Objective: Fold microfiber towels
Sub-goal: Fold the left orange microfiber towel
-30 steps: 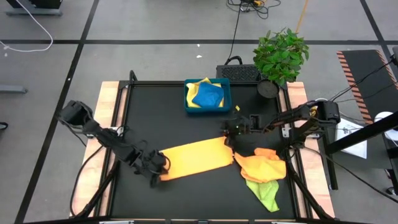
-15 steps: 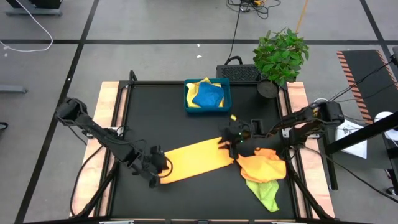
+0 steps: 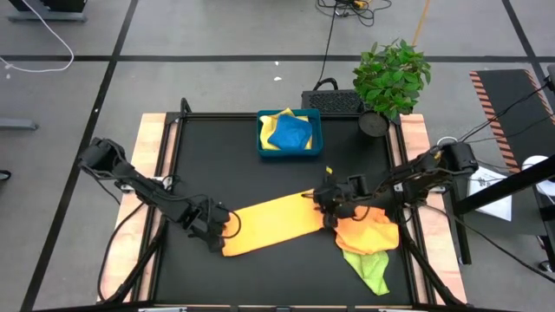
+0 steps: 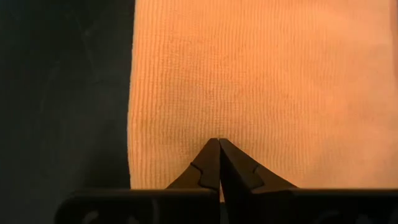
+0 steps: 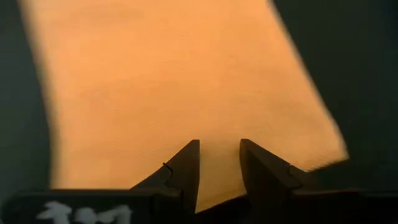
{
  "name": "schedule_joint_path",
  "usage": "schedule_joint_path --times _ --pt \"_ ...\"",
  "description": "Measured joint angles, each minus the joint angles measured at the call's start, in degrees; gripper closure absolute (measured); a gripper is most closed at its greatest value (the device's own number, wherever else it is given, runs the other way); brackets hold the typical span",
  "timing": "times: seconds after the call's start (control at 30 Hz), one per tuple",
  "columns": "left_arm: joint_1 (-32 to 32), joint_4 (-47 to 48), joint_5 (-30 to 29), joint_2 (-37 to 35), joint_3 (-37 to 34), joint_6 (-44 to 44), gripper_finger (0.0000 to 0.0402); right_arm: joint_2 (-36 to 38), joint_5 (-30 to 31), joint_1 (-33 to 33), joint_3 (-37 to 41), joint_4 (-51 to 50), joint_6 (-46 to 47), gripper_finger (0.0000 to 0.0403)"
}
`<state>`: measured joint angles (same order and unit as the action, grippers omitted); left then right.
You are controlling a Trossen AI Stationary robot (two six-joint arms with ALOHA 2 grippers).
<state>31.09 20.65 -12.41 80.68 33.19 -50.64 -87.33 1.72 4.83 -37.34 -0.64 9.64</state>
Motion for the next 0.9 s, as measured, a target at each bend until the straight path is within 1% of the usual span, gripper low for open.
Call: schedule_joint_path --times 0.1,0.2,0.33,0.5,0.67,0.8,0.9 --pt "0.0 0.1 0.6 0.0 0.0 -2.3 0.0391 -1.2 -0.1 -3.3 0.0 0.5 0.1 0.0298" --pt "0.2 -0.2 0.9 0.0 0.0 -2.5 0.0396 -1.8 -0.2 -6.0 0.0 1.9 0.1 0.0298" --pt "0.2 -3.1 2.2 0.4 0.0 -2.3 0.0396 -1.8 0.0 -9.0 0.0 4.0 -1.1 0.0298" --pt "0.2 -11.1 4.3 1.5 0.0 2.7 0.0379 -1.8 0.0 -12.0 0.0 8.2 -3.5 0.0298" --pt "0.1 -19.4 6.9 1.3 0.0 9.8 0.0376 -1.8 -0.2 -13.5 0.0 14.6 -5.1 0.0298" --pt "0.7 -17.7 7.6 0.3 2.0 14.1 0.0376 -1.1 -0.3 -12.5 -0.2 18.9 -6.0 0.0298" --pt "1.0 -12.6 5.5 -0.3 4.4 15.2 0.0376 -0.7 -0.4 -10.2 -0.9 20.1 -6.7 0.0298"
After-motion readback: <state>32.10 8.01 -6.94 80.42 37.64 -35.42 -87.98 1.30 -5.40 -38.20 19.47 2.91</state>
